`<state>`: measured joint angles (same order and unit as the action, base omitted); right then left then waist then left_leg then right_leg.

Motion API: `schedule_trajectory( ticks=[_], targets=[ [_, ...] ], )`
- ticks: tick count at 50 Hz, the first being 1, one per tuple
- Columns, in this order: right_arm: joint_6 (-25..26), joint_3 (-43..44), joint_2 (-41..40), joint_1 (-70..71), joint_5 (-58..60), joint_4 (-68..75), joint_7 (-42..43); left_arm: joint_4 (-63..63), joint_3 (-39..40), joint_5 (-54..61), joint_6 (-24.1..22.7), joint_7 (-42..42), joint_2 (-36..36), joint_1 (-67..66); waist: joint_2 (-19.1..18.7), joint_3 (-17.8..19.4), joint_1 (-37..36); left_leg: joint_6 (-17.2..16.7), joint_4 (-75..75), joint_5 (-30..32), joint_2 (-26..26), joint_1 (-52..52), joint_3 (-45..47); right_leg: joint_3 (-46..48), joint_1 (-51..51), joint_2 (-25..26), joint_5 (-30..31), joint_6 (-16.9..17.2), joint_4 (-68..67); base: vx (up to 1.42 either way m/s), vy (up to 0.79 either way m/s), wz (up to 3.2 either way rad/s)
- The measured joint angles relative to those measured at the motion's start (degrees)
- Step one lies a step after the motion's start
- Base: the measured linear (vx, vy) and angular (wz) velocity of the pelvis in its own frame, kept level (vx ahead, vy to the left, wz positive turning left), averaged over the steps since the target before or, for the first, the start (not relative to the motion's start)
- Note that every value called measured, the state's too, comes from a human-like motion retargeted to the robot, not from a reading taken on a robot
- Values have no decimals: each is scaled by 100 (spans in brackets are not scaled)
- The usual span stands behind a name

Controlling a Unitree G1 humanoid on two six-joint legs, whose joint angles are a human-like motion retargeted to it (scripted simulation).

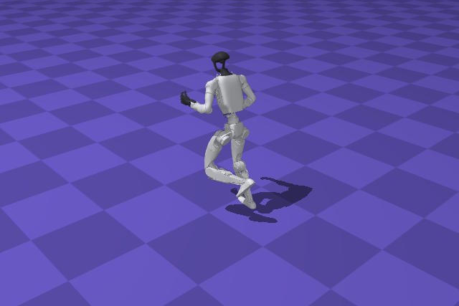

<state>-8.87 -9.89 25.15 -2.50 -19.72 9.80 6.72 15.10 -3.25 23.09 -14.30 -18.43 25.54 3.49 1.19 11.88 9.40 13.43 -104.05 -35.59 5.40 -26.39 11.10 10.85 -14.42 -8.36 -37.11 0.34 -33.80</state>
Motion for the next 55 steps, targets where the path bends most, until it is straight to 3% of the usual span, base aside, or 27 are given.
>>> schedule_trajectory(
  ticks=[3, 5, 8, 10, 12, 15, 17, 18, 20, 22, 23, 25, 28, 30, 32, 33, 35, 37, 40, 41, 43, 45, 47, 48, 50, 52, 55],
  targets=[
    [-101, 23, -184, 1319, -230, -882, 67, -113, 359, 933, 310, 999, 347, -2022, 403, -114, -1145, -215, -41, 93, -88, -1030, 368, -548, 201, -53, -99, 99, -110, 115, -10, -164],
    [-242, 29, -155, 1537, -324, -1847, 83, 349, 672, 1139, 366, 1481, 942, -3331, 843, -364, -2184, -386, 823, 355, -64, -1370, 661, -916, 715, -138, 518, 322, 648, 136, -2, -163],
    [-405, -237, 99, 1617, -497, -3115, -62, 741, 1114, 1171, 266, 1930, 1538, -4776, 1497, -677, -3385, -331, 3336, 784, -93, -1265, 1272, -1214, 1500, -502, 2487, 695, 1923, 143, 13, -100],
    [-441, -495, 263, 1756, -747, -3808, -434, 812, 1457, 1296, 264, 2280, 1489, -5495, 1714, -747, -3867, -523, 5663, 1270, -261, -716, 1653, -1361, 1999, -665, 3667, 896, 2510, 144, 25, -82],
    [-496, -691, 354, 1961, -954, -4416, -815, 868, 1747, 1486, 292, 2441, 1249, -5826, 1412, -636, -4187, -1110, 7982, 1979, -315, 188, 1509, -1346, 2654, -449, 3968, 876, 2609, 144, 30, -108],
    [-653, -815, 375, 1854, -1095, -5088, -1103, 934, 1718, 1234, 221, 2308, 1000, -5664, 405, -396, -4205, -1933, 9630, 2696, 209, 1395, 1011, -824, 3587, 166, 3497, 425, 1642, 140, 37, -25],
    [-619, -858, 396, 1396, -1027, -5115, -1162, 797, 1315, 591, 147, 2016, 963, -5091, 11, -341, -3810, -1960, 9430, 2490, 469, 1700, 891, -192, 3462, 197, 2951, 103, -80, 129, 36, 106],
    [-551, -892, 411, 1137, -924, -4993, -1162, 652, 1046, 305, 166, 1854, 949, -4662, -16, -292, -3552, -1779, 9091, 2069, 439, 1728, 826, 101, 3206, 3, 2642, -20, -1138, 120, 30, 145],
    [-417, -974, 423, 619, -482, -4459, -1004, 157, 362, -60, 323, 1536, 860, -3461, 223, -143, -2999, -1158, 8096, 904, 140, 1561, 614, 339, 2459, -569, 1989, -129, -3262, 111, 22, 163],
    [-311, -1000, 398, 100, 365, -3507, -597, -485, -419, -405, 511, 1195, 756, -1757, 572, 34, -2409, -554, 7133, 39, -214, 1283, 270, 137, 1546, -837, 1443, -64, -4848, 104, 8, 177],
    [-249, -947, 403, -186, 773, -3018, -499, -713, -750, -616, 550, 1040, 732, -825, 686, 97, -2113, -411, 6818, -206, -325, 1199, 115, 27, 1070, -846, 1280, -11, -5386, 104, -1, 170],
    [-171, -720, 567, -952, 1151, -2493, -696, -685, -1090, -612, 487, 741, 683, 839, 765, 60, -1500, -323, 6600, -454, -421, 1241, -128, -74, -15, -916, 1503, 231, -6054, 108, -7, 147],
    [-540, -59, 1596, -2285, 200, -3024, -1031, -351, -997, -1020, 204, 335, 496, 2929, 317, -361, -436, -737, 7612, 118, -203, 1761, -488, 400, -951, -803, 1215, 20, -4991, 115, -14, 122],
    [-637, 421, 2547, -3195, -145, -3539, -1400, -84, -803, -1153, -128, -303, 319, 3634, -124, -750, 394, -1041, 8227, 1013, 11, 2121, -769, 615, -1343, -559, 1911, 267, -3579, 125, -29, 108],
    [-607, 664, 3240, -3612, -303, -3775, -1811, 108, -587, -1308, -361, -626, 251, 4102, -515, -986, 830, -1345, 9305, 2480, 274, 2625, -847, 335, -1373, 140, 2995, 407, -1115, 122, -44, 24],
    [-563, 748, 3465, -3787, -313, -3816, -2003, 252, -505, -1121, -513, -677, 220, 4256, -573, -1052, 1008, -1541, 9620, 3147, 291, 2858, -854, 91, -1262, 312, 3552, 518, 76, 128, -48, 10],
    [-475, 853, 3610, -4077, -320, -3774, -2200, 531, -319, -783, -753, -606, 217, 4510, -497, -994, 1244, -1887, 10117, 4012, 179, 3494, -820, -324, -889, 363, 4028, 736, 1996, 135, -49, 7],
    [-346, 790, 3346, -4181, -470, -3555, -2216, 749, -192, -767, -851, -577, 243, 4490, -278, -774, 1220, -1893, 10169, 4037, -17, 4148, -839, -206, -614, 190, 3878, 960, 2768, 137, -47, -36],
    [-1, 548, 2711, -3830, -1086, -2933, -2253, 979, -62, -755, -836, -623, 155, 3778, 116, -299, 886, -1435, 9289, 3543, -513, 4790, -1188, 609, -78, -194, 4094, 1196, 2893, 133, -41, -89],
    [-1, 436, 2555, -3618, -1152, -2719, -2108, 991, -24, -686, -740, -430, 116, 3347, 212, -217, 772, -1352, 8447, 3229, -644, 4656, -1185, 714, 103, -270, 3844, 1151, 2723, 131, -37, -92],
    [-181, 156, 2340, -3121, -1015, -2400, -1582, 868, 54, -670, -495, 24, 53, 2446, 250, -122, 514, -1193, 6335, 2490, -615, 4031, -915, 745, 326, -261, 2826, 938, 2215, 124, -34, -83],
    [-414, -267, 2195, -2262, -688, -2216, -957, 448, 106, -975, -256, 224, 17, 1479, 45, -62, 197, -882, 3940, 1729, -148, 2991, -559, 617, 230, -39, 1493, 577, 1407, 112, -28, -89],
    [-423, -759, 1961, -844, -429, -2157, -669, -210, 122, -1045, -61, 24, -50, 310, -142, -3, -166, -509, 2117, 1241, 178, 1868, -477, 367, -53, 180, 615, 251, 493, 109, -22, -129],
    [-416, -923, 1804, -140, -201, -2237, -608, -464, 143, -776, 4, -40, -93, -405, -163, -10, -366, -481, 1535, 1125, 240, 1392, -433, 200, -171, 244, 340, 130, 13, 113, -20, -161],
    [-459, -1185, 1298, 1344, 215, -2506, -525, -725, 221, -421, -16, 192, -53, -1613, -11, -104, -845, -183, 1007, 934, -35, 292, -449, -160, 40, 401, 319, 75, 422, 113, -21, -175],
    [-532, -1293, 534, 2227, 362, -2975, -243, -415, 370, -263, -182, 319, 423, -2765, 483, -386, -1538, -91, 1514, 998, -326, -487, -234, -589, 378, 322, 871, 185, 1095, 126, -15, -179],
    [-636, -1392, -339, 2578, -253, -3983, -63, 138, 483, -92, -367, 393, 1210, -4071, 1371, -686, -2665, -114, 3585, 1359, -747, -887, 241, -1077, 1023, -140, 2513, 668, 2091, 140, 1, -154]
  ],
)
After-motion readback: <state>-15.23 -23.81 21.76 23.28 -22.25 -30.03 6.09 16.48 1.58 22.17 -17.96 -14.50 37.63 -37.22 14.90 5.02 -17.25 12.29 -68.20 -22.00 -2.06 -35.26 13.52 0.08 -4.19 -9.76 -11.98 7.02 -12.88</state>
